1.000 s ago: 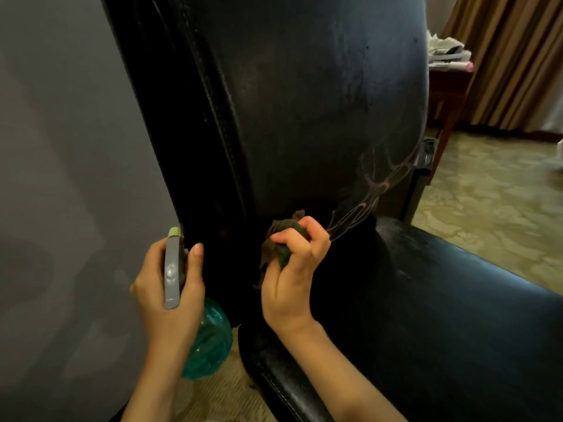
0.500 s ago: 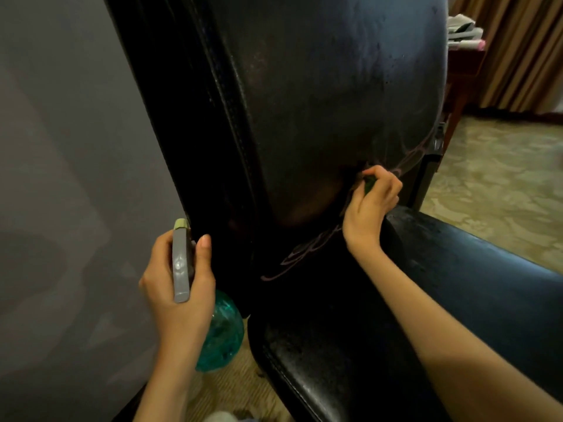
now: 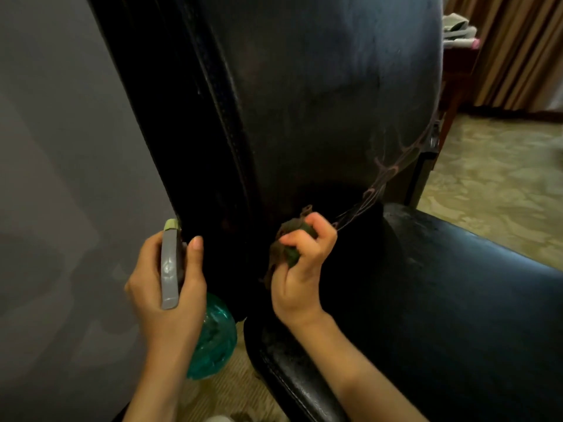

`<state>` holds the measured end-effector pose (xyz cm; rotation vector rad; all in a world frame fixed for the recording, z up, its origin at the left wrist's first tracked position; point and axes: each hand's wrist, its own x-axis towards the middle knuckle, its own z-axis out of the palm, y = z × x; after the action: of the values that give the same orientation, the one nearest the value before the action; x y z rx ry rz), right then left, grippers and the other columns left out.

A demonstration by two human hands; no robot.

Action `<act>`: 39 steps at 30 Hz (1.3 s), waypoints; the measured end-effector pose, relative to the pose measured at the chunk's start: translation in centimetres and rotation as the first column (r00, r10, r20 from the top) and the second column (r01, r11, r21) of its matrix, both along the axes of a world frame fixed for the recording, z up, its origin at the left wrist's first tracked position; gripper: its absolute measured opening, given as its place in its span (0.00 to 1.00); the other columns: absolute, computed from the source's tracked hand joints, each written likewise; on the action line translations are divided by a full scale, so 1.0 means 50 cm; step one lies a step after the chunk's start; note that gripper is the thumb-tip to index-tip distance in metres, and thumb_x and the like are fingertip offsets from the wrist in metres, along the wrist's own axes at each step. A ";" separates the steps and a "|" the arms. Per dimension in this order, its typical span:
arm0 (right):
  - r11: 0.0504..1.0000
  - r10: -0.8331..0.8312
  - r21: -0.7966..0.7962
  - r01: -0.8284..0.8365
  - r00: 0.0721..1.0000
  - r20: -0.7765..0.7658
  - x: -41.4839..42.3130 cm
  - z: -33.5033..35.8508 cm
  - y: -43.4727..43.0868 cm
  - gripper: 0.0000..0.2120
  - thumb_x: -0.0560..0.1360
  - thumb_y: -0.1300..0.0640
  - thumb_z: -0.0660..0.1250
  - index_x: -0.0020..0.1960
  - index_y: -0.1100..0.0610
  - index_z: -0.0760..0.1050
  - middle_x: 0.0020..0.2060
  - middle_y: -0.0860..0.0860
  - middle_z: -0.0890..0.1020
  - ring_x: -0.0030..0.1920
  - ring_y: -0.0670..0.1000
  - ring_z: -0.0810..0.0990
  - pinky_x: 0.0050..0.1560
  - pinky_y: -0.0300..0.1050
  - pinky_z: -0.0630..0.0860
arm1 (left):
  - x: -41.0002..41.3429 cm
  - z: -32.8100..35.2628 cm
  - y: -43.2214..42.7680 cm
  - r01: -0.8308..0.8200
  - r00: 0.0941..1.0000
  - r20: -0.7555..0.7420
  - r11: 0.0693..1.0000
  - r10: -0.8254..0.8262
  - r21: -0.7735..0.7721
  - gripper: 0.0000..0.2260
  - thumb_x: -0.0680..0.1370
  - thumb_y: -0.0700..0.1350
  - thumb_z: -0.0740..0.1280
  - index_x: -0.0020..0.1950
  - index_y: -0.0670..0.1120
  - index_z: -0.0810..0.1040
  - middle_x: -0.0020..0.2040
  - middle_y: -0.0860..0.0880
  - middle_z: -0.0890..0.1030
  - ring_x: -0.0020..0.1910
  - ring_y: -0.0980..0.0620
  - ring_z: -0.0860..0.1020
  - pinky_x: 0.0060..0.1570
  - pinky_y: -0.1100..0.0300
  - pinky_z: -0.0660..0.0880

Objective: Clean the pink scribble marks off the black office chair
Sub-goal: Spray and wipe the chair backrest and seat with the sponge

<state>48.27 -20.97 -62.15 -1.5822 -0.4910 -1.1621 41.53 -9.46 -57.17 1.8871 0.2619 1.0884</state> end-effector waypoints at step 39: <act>0.920 0.201 0.383 0.089 0.731 -0.653 -0.005 0.000 0.029 0.15 0.66 0.56 0.55 0.42 0.35 0.68 0.58 0.62 0.72 0.57 0.62 0.72 0.60 0.60 0.71 | 0.012 -0.032 0.001 -0.034 0.997 0.064 0.999 0.033 0.027 0.07 0.77 0.53 0.63 0.50 0.51 0.72 0.36 0.66 0.76 0.33 0.64 0.74 0.33 0.67 0.69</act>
<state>48.00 -19.51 -62.14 -1.4885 0.1849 -0.4994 42.12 -9.41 -58.75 1.8755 0.2436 1.1784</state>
